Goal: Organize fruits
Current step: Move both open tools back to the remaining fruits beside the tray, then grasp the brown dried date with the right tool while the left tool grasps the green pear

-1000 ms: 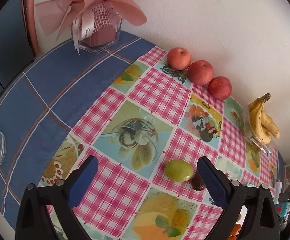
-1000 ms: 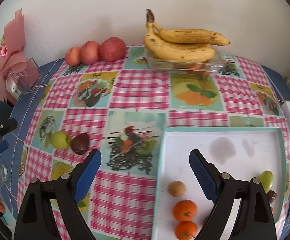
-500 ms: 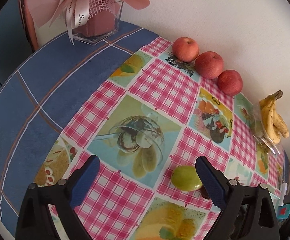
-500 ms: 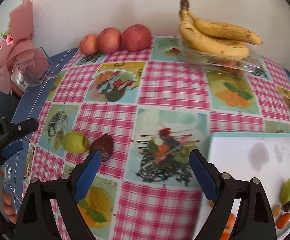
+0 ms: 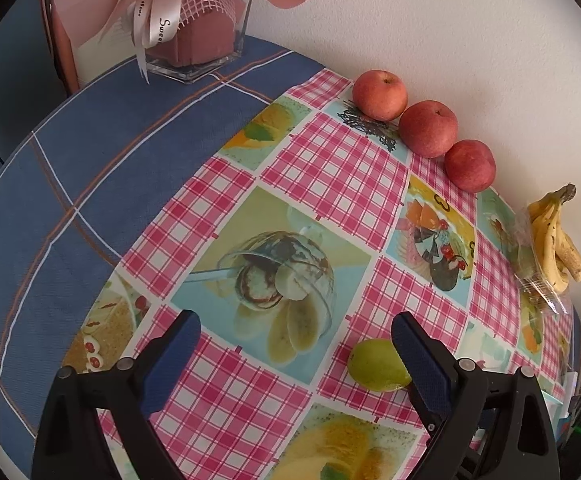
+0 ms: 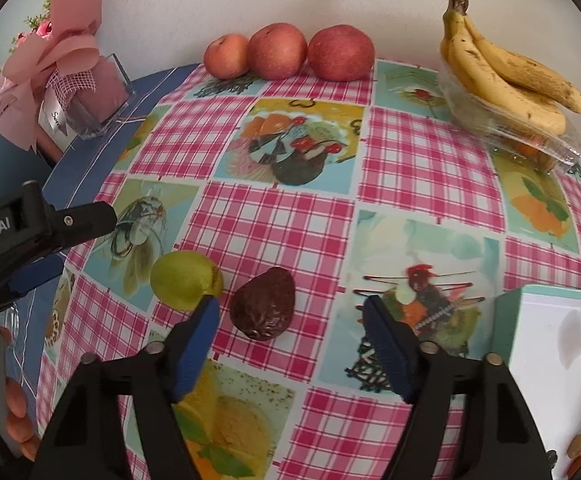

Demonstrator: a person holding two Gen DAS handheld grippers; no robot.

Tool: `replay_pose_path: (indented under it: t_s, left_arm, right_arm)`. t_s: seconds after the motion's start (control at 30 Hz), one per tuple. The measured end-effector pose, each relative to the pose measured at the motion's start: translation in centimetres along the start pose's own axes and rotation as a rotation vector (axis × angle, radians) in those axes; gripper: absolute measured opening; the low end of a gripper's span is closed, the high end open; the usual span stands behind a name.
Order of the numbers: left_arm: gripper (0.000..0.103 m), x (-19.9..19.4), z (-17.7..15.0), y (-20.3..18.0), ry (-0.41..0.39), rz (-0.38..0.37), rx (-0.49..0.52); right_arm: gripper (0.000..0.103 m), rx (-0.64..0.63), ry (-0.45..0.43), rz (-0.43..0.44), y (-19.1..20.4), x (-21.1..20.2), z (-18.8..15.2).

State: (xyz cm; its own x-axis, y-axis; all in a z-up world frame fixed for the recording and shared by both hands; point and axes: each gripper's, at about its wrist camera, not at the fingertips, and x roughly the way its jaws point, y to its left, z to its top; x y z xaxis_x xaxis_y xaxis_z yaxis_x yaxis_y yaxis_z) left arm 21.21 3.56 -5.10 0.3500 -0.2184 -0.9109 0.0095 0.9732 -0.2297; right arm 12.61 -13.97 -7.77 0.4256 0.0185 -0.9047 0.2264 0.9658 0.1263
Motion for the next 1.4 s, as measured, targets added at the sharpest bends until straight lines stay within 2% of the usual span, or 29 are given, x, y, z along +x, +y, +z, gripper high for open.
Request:
replay_pose_path:
  t_s: [0.07,0.1,0.37,0.43,0.63,0.9,1.1,1.27,1.4]
  left_arm:
    - [0.097,0.0,0.0,-0.1,0.002,-0.003,0.003]
    - [0.097,0.0,0.0,-0.1,0.002,-0.003,0.004]
    - [0.097,0.0,0.0,-0.6,0.006,-0.012,0.016]
    - [0.097,0.1,-0.1,-0.7,0.01,-0.018,0.017]
    - [0.096,0.4,-0.5,-1.4,0.029,-0.043,0.028]
    - [0.085,1.4,-1.3,-3.6,0.078,-0.094,0.092]
    - [0.083,2.7,-2.1,-5.1,0.111,-0.084,0.139]
    - [0.07,3.5,-2.6,-5.9,0.126,-0.082,0.167]
    - [0.055,3.8,-2.8,-6.1,0.129,-0.064,0.187]
  right_arm:
    - [0.069,0.01,0.002,0.012,0.1,0.3,0.0]
    - [0.062,0.011,0.004,0.022,0.2,0.4,0.0]
    - [0.047,0.024,0.013,0.034,0.6,0.9,0.0]
    - [0.038,0.02,0.012,0.04,0.8,0.9,-0.1]
    - [0.038,0.037,-0.001,0.034,0.3,0.4,0.0]
    - [0.038,0.127,0.006,-0.013,-3.7,-0.4,0.0]
    - [0.038,0.186,-0.015,-0.023,-6.6,-1.9,0.1]
    - [0.038,0.206,-0.034,-0.025,-7.8,-3.1,0.3]
    - [0.038,0.207,-0.043,-0.023,-8.1,-3.7,0.4]
